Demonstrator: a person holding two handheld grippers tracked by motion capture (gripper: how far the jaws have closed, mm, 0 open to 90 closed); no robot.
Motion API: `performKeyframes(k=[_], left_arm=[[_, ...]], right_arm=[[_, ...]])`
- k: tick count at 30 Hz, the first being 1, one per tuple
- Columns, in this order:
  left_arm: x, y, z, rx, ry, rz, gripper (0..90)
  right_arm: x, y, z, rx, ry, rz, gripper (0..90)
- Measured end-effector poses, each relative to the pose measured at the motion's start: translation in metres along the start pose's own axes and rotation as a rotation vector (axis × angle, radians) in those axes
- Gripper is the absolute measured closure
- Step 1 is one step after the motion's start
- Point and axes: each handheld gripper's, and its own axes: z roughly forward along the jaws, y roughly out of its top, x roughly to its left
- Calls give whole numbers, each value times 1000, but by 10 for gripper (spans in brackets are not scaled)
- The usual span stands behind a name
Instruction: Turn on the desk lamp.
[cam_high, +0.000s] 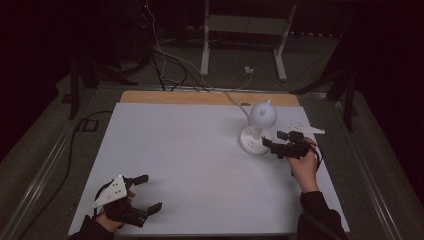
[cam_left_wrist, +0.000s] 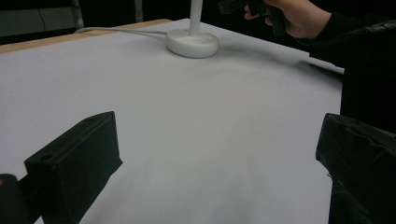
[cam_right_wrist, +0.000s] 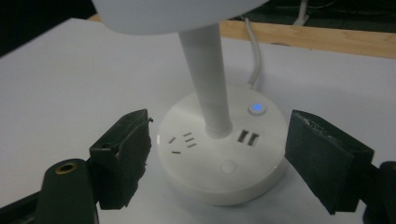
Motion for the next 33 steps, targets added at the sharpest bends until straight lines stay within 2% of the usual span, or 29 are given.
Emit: performKeyframes(k=[3, 8, 11, 13, 19, 21, 24, 26, 29, 33], left_arm=[[0, 0, 0, 1, -1, 3, 4], [0, 0, 0, 7, -1, 3, 4], [1, 0, 1, 5, -1, -1, 4], [0, 0, 0, 9, -2, 0, 4], [1, 0, 0, 8, -2, -4, 4], [1, 0, 0, 6, -3, -4, 3], [0, 0, 1, 9, -4, -6, 4], [1, 0, 0, 9, -5, -4, 3], [1, 0, 0, 7, -2, -8, 4], [1, 0, 1, 7, -5, -7, 4]], right_arm=[[-2, -1, 4, 9, -21, -23, 225], [-2, -5, 10, 8, -63, -17, 256], [-2, -4, 12, 32, -61, 21, 329], [-2, -4, 11, 29, -57, 43, 382], [1, -3, 12, 43, -91, 13, 576], [0, -4, 14, 46, -89, -2, 594], [-1, -5, 16, 40, -95, 1, 604], [-1, -5, 17, 48, -119, -35, 605], [-2, -5, 18, 74, -113, -25, 686], [-2, -5, 17, 94, -127, -28, 764]])
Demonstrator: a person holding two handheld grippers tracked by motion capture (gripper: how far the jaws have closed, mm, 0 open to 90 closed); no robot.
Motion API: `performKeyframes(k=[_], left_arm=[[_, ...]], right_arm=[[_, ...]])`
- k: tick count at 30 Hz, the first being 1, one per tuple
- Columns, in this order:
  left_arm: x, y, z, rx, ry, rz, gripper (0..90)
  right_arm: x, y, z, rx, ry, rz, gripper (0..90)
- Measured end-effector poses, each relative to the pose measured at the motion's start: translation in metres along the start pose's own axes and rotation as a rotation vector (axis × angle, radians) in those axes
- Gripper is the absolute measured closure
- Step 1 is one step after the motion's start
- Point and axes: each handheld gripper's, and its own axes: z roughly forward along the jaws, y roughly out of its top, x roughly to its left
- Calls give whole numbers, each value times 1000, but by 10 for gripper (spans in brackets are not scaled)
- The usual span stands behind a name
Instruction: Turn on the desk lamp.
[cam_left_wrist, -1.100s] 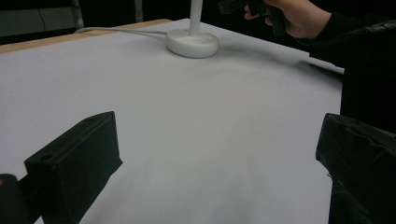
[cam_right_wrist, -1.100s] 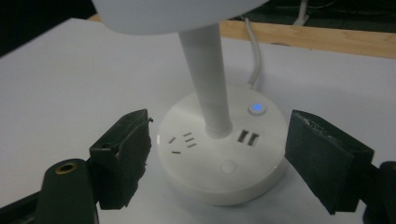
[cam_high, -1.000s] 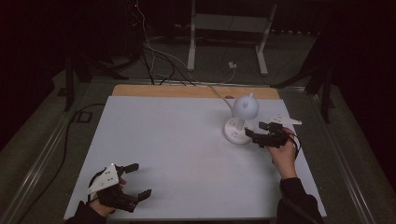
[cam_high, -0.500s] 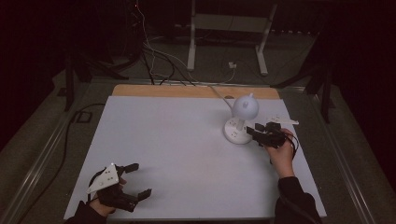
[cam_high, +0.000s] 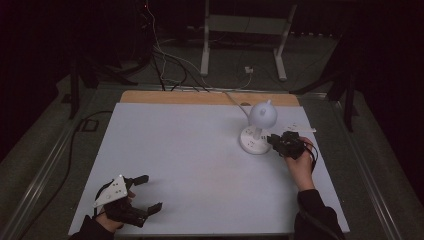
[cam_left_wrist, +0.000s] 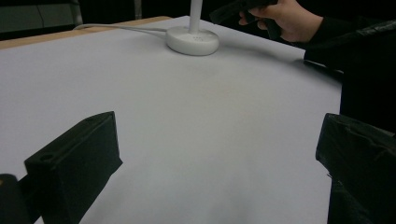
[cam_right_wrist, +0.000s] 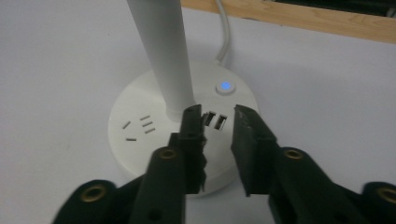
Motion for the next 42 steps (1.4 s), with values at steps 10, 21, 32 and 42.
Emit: performKeyframes(k=[10, 21, 32, 42], left_arm=[[0, 0, 0, -1, 2, 3, 4], [0, 0, 0, 4, 2, 6, 4], [0, 0, 1, 7, 2, 4, 4], [0, -1, 1, 8, 2, 2, 4]], right_arm=[[2, 0, 3, 59, 22, 22, 900], [8, -2, 6, 37, 15, -60, 900], [13, -7, 9, 15, 1, -208, 900], [14, -10, 16, 12, 4, -244, 900]])
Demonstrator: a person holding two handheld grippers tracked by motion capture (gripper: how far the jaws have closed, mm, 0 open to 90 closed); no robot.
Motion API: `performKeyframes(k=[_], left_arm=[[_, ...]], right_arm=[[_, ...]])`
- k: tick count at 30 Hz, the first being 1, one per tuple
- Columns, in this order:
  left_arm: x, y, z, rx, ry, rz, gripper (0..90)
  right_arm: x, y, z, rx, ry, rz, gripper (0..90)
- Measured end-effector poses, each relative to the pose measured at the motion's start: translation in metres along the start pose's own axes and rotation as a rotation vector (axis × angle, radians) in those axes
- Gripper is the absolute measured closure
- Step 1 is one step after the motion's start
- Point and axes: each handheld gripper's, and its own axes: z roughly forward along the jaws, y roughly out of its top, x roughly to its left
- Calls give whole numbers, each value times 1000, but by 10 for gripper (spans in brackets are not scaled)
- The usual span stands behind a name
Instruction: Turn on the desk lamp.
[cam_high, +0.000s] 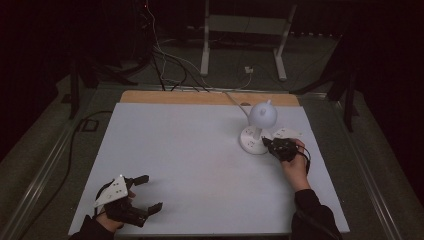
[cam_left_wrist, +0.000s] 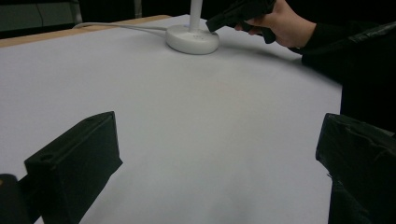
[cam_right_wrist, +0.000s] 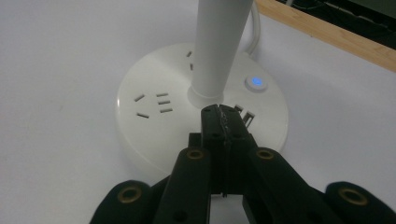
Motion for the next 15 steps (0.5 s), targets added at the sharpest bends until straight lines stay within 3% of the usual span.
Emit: performKeyframes(k=[15], left_arm=[[0, 0, 0, 0, 2, 2, 4]], right_arm=[[-2, -1, 1, 5, 5, 21, 900]])
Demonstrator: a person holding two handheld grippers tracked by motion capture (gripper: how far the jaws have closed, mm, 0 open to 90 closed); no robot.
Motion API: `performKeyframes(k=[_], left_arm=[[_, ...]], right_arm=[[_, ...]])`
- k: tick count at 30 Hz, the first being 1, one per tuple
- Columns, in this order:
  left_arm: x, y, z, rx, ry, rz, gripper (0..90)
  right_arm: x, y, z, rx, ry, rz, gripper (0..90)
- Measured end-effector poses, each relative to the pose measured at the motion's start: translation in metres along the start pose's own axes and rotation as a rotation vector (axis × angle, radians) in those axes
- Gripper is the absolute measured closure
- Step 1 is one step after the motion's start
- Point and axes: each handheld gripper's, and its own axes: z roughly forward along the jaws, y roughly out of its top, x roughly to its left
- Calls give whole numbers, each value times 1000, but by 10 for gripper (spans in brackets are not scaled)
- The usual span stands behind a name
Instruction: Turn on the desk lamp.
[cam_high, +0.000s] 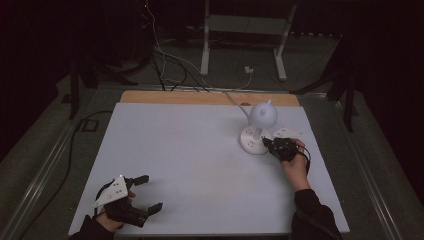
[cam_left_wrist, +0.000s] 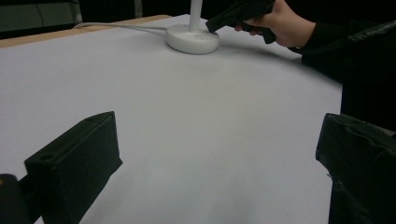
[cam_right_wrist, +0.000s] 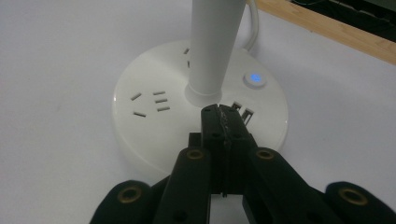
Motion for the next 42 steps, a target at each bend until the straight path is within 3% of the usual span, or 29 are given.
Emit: performKeyframes(k=[11, 14, 15, 20, 24, 30, 37, 42], left_arm=[[0, 0, 0, 0, 0, 0, 4], [-1, 0, 0, 0, -2, 4, 4], [-1, 0, 0, -1, -2, 3, 3], [0, 0, 1, 3, -3, 2, 4], [0, 0, 0, -5, -4, 2, 4], [0, 0, -1, -3, -5, 6, 4], [0, 0, -1, -5, -3, 1, 4], [0, 1, -1, -6, -2, 3, 4]], right_arm=[[1, 0, 0, 0, -5, 8, 900], [1, -1, 0, 2, -15, 12, 900], [1, -1, 0, 15, -46, -3, 900], [0, -1, 1, -3, -40, 54, 900], [1, 7, -8, -71, -5, 83, 886], [6, 12, -14, -108, 32, 87, 681], [7, 14, -22, -145, 73, 78, 352], [8, 14, -25, -142, 81, 95, 205]])
